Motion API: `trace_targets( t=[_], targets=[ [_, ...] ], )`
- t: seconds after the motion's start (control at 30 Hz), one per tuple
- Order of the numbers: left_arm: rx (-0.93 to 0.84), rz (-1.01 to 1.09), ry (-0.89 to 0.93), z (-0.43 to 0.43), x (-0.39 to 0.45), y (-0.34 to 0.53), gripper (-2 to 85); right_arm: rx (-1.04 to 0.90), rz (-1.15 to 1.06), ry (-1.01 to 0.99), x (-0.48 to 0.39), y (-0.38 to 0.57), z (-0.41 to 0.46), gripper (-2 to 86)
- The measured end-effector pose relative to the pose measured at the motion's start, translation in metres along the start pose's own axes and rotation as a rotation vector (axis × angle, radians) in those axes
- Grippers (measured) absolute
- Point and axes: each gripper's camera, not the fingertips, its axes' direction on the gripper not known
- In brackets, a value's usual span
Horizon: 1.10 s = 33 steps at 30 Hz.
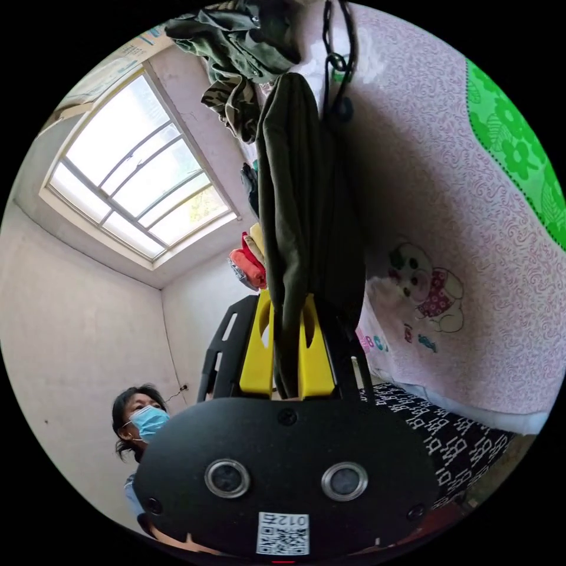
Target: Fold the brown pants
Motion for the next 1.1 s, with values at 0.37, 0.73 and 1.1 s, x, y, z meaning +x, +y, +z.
trace_targets(
  t=[0.37,0.73,1.1],
  targets=[
    [0.118,-0.052,0.447,0.051,-0.059,0.023,20.6,-0.098,-0.048,-0.010,-0.042,0.001,0.014,4.1],
    [-0.173,0.127,0.388,0.100,-0.022,-0.021,27.6,-0.200,-0.005,0.085,0.012,-0.008,-0.017,4.0],
    [-0.715,0.274,-0.203,0.225,0.029,-0.038,23.4,-0.242,-0.049,0.093,0.039,-0.015,-0.019,4.7]
  ],
)
